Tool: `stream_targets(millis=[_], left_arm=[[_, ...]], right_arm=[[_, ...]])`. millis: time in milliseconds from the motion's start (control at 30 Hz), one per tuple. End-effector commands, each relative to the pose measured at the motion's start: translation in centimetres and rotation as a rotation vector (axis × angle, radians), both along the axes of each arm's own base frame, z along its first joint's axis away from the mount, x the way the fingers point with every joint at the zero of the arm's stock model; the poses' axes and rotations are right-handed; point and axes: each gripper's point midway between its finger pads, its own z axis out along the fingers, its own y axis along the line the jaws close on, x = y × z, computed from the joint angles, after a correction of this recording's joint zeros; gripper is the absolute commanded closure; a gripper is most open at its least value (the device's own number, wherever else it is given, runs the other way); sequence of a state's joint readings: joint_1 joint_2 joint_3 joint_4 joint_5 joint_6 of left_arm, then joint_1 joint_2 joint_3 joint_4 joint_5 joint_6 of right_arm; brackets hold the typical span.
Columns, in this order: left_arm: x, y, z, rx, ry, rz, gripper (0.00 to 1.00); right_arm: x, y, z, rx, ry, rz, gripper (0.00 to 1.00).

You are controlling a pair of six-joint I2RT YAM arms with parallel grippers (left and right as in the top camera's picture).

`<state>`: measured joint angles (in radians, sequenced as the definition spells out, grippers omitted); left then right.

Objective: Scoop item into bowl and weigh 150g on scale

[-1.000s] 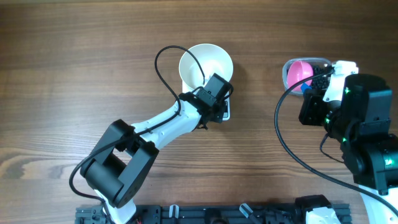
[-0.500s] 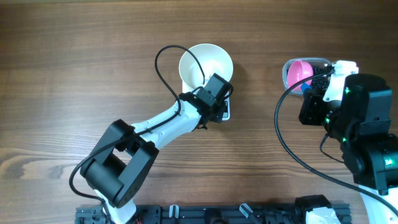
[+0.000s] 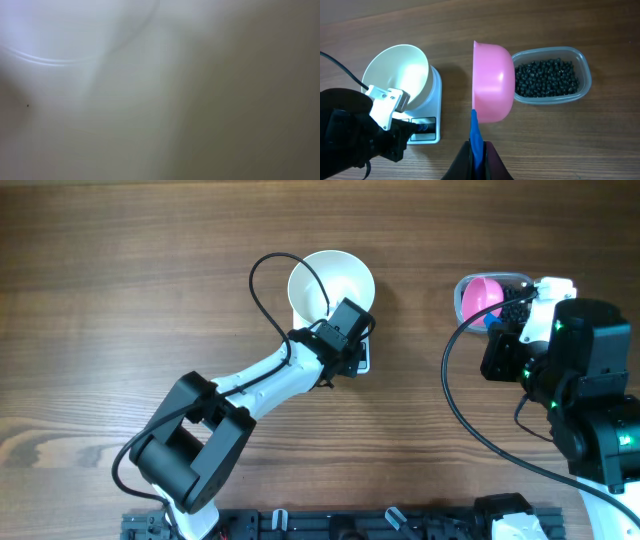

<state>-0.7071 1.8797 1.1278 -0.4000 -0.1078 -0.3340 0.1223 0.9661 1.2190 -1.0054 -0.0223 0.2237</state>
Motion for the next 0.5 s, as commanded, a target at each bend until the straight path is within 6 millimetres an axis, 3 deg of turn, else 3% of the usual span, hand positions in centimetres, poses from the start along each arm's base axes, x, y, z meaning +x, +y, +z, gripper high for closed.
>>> stream_targets(millis=[0,333,467], left_arm=[[-0.8,1.1,-2.5,0.07,0.04,-0.004,0.96],[-1.6,1.6,-2.5,0.094,0.068,-0.008,0.96],[-1.6,1.7,-0.3,0.076,0.047,-0.007,0.96]], right_arm=[[0.2,0.1,0.7,0.022,-0.018,-0.006,0.96],[0.2,0.1,0.7,0.022,-0.018,-0.007,0.96],[0.3,0.1,0.8,0.028,-0.022,-0.012,0.96]])
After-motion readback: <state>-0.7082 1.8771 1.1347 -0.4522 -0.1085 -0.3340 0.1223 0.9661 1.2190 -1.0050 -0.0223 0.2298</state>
